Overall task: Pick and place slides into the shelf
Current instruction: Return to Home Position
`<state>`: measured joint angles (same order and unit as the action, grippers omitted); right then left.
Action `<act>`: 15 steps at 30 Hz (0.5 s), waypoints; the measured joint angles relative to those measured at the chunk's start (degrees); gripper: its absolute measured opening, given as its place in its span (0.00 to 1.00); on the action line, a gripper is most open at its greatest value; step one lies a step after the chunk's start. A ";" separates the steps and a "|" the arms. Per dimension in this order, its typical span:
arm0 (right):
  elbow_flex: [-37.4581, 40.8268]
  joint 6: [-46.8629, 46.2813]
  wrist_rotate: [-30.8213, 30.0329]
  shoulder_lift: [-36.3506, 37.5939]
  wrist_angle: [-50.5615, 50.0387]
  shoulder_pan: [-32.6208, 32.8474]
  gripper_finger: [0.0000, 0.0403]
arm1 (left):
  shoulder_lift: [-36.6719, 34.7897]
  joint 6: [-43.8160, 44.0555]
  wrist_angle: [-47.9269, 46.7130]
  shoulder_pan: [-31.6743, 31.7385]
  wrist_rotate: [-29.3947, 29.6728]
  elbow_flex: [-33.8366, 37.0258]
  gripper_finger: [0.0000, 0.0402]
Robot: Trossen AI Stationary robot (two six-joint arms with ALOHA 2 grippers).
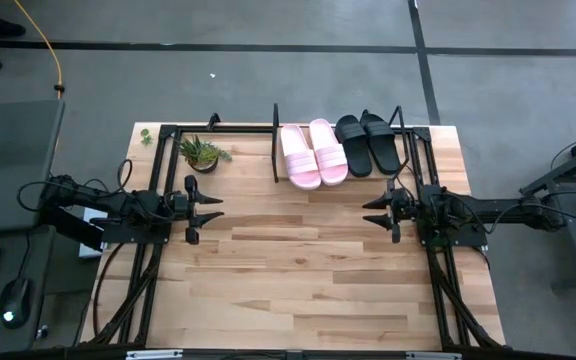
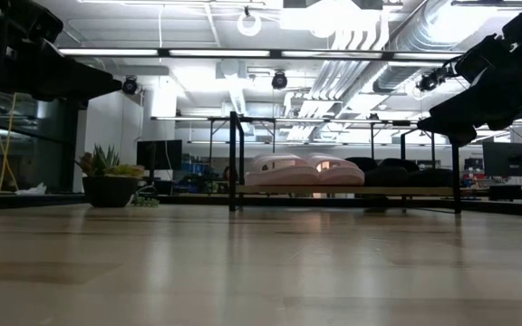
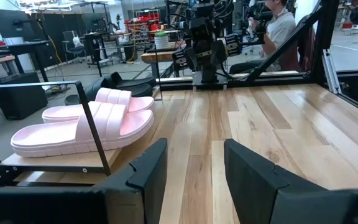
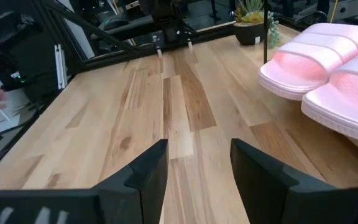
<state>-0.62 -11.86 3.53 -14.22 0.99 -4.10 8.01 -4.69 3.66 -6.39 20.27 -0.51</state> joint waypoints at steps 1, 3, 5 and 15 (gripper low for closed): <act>0.00 0.06 0.01 0.00 -0.01 0.00 0.41 | 0.00 0.00 0.00 0.00 0.00 0.00 0.36; 0.00 0.31 0.02 0.00 -0.02 0.00 0.41 | 0.00 0.00 0.00 0.00 -0.01 0.00 0.36; 0.00 0.13 0.04 0.00 -0.03 0.00 0.41 | 0.00 0.00 0.00 0.00 -0.02 0.00 0.36; 0.00 0.28 0.07 0.00 -0.07 0.00 0.41 | 0.00 0.02 0.00 0.00 -0.09 0.00 0.36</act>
<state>-0.62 -11.57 3.60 -14.22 0.93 -4.10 8.01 -4.67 3.66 -6.39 20.18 -0.51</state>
